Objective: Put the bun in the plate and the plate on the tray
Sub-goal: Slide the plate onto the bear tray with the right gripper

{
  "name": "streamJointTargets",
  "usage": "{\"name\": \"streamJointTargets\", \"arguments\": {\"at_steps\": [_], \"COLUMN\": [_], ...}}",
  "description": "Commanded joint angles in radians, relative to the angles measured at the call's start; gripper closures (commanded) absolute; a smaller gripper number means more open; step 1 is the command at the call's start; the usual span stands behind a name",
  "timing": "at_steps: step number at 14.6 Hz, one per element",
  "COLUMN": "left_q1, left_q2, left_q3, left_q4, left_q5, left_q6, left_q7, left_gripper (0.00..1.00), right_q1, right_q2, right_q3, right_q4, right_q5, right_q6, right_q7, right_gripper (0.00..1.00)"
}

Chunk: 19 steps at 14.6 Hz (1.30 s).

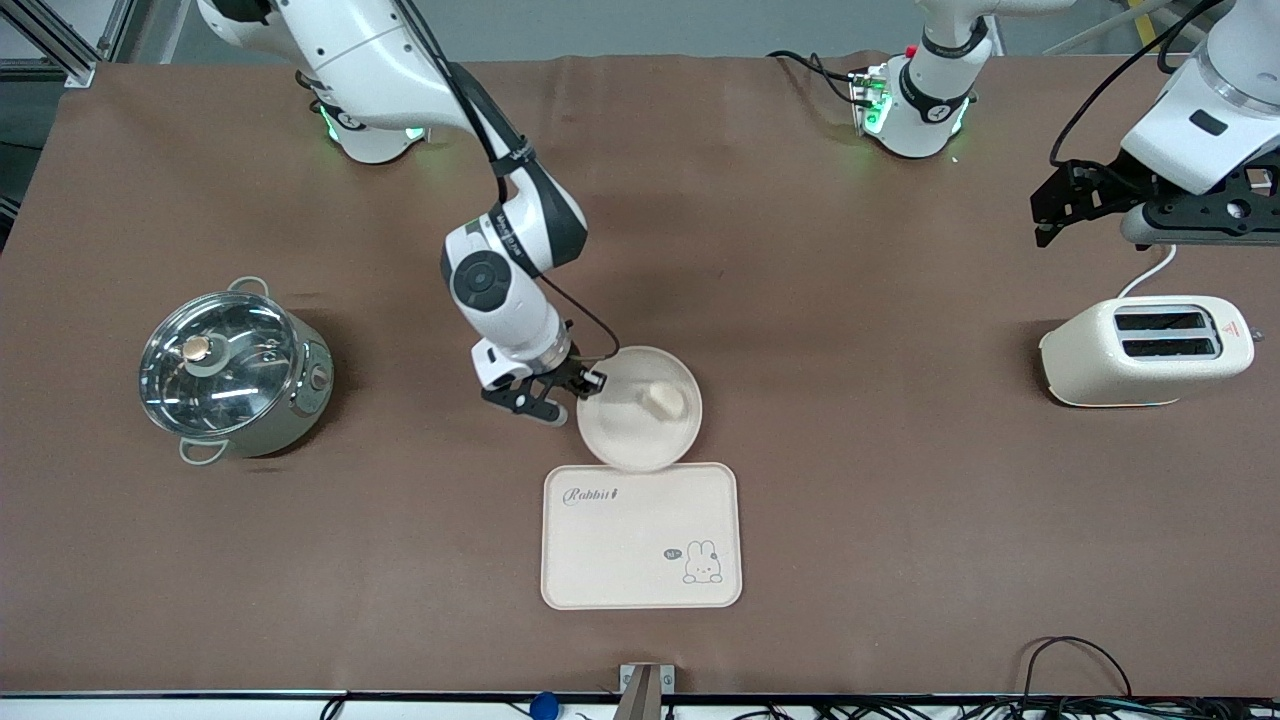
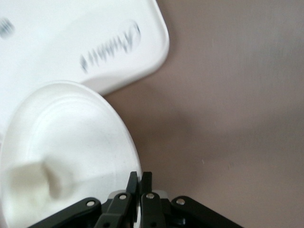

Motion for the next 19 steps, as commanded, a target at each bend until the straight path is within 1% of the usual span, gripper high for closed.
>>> {"name": "streamJointTargets", "arguments": {"at_steps": [1,5,8,10,15,19], "left_q1": [0.002,0.01,0.011,0.011,0.011,0.01], "left_q2": [-0.012,-0.009,-0.009,-0.009,-0.006,-0.005], "left_q3": [0.011,0.011,0.011,0.011,0.011,0.008], "left_q4": [-0.018,-0.018,-0.01,-0.01,-0.009,-0.009], "left_q5": [-0.015,-0.015,-0.016,-0.016,-0.016,-0.018], "left_q6": [0.027,0.027,0.027,0.027,0.025,0.025], "left_q7": [0.019,0.018,0.018,0.018,0.019,0.019], "left_gripper": [0.0,0.0,0.0,0.0,0.0,0.0], "right_q1": [-0.083,-0.146,-0.178,-0.176,-0.147,-0.138], "right_q2": [0.032,0.128,0.233,0.305,0.409,0.435], "right_q3": [0.018,0.021,0.024,0.024,0.022,0.022], "right_q4": [0.118,0.256,0.391,0.479,0.575,0.583], "right_q5": [0.013,0.017,0.017,0.014,0.013,0.013], "right_q6": [-0.035,-0.034,-0.034,-0.034,-0.008,0.02], "right_q7": [-0.01,-0.033,-0.028,-0.027,-0.018,-0.021], "right_gripper": [1.0,1.0,0.99,0.99,0.99,0.99]}}
